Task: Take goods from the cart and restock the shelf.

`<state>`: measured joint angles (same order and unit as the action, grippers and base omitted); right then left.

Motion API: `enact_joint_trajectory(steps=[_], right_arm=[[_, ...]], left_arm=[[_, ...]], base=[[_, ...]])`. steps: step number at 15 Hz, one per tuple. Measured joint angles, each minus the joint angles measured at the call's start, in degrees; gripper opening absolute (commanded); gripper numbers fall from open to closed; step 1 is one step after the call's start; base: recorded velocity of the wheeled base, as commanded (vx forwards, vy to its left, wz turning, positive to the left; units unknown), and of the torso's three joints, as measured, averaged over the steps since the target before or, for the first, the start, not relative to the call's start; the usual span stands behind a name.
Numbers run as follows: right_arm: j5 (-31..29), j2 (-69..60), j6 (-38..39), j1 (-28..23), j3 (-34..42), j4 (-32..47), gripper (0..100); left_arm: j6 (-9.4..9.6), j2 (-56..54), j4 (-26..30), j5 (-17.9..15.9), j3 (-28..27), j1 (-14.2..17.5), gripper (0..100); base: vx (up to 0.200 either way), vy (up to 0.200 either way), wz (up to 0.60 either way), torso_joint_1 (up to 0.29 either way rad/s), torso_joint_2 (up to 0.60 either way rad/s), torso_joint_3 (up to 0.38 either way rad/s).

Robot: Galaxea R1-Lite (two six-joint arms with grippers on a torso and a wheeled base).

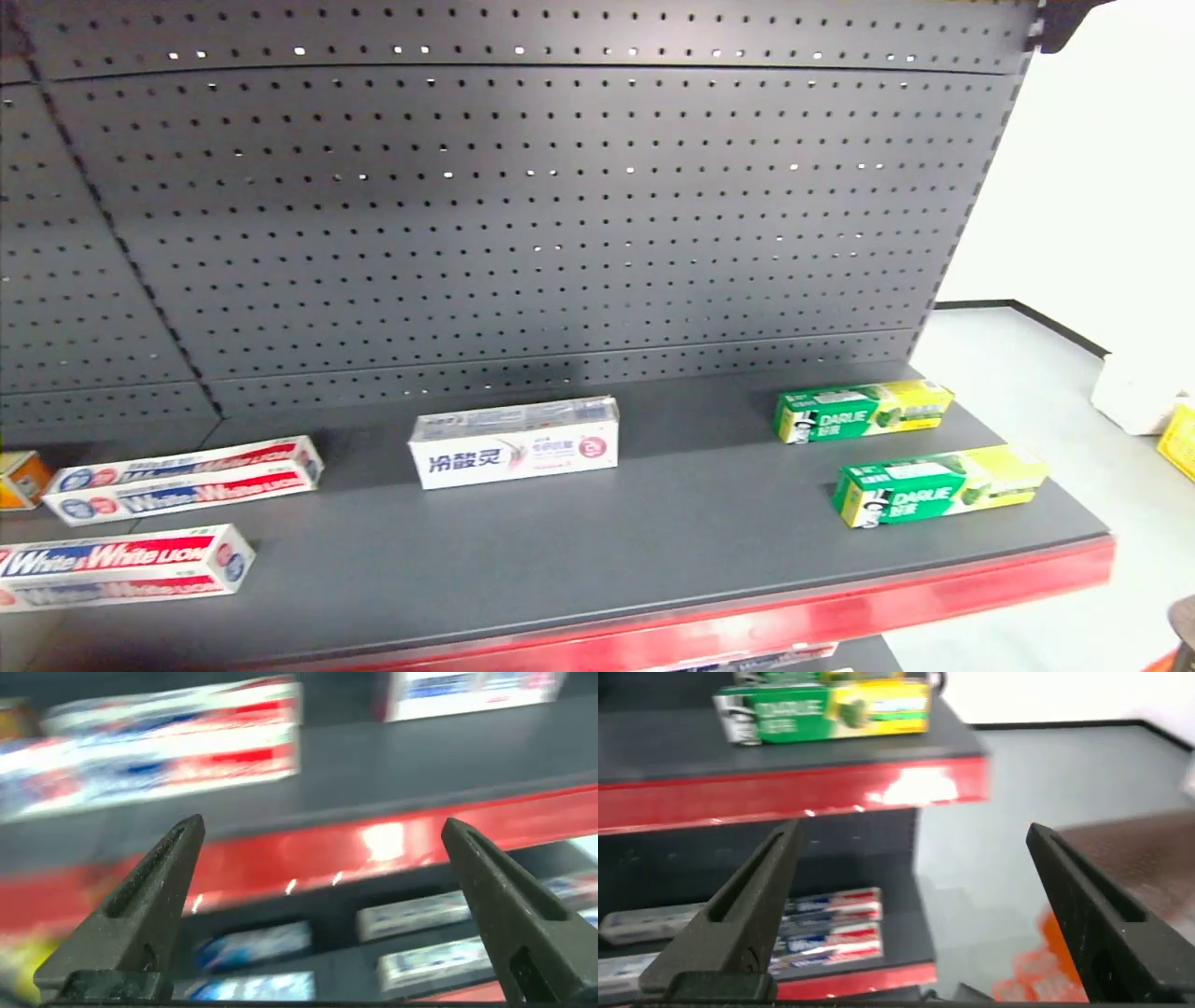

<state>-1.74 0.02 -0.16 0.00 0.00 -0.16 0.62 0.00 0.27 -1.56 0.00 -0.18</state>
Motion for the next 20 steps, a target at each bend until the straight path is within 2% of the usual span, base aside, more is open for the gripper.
enact_joint_trajectory(steps=[16, 20], right_arm=[[0.0, 0.0, 0.0, 0.0, 0.0, 0.0, 100], [0.0, 0.0, -0.1, 0.0, 0.0, 0.0, 100]], left_arm=[[0.0, 0.0, 0.0, -0.1, 0.0, 0.0, 100], [0.0, 0.0, 0.0, -0.1, -0.1, 0.0, 100]], base=[[0.0, 0.0, -0.6, 0.001, 0.0, 0.002], [0.0, 0.0, 0.0, 0.0, 0.0, 0.0]])
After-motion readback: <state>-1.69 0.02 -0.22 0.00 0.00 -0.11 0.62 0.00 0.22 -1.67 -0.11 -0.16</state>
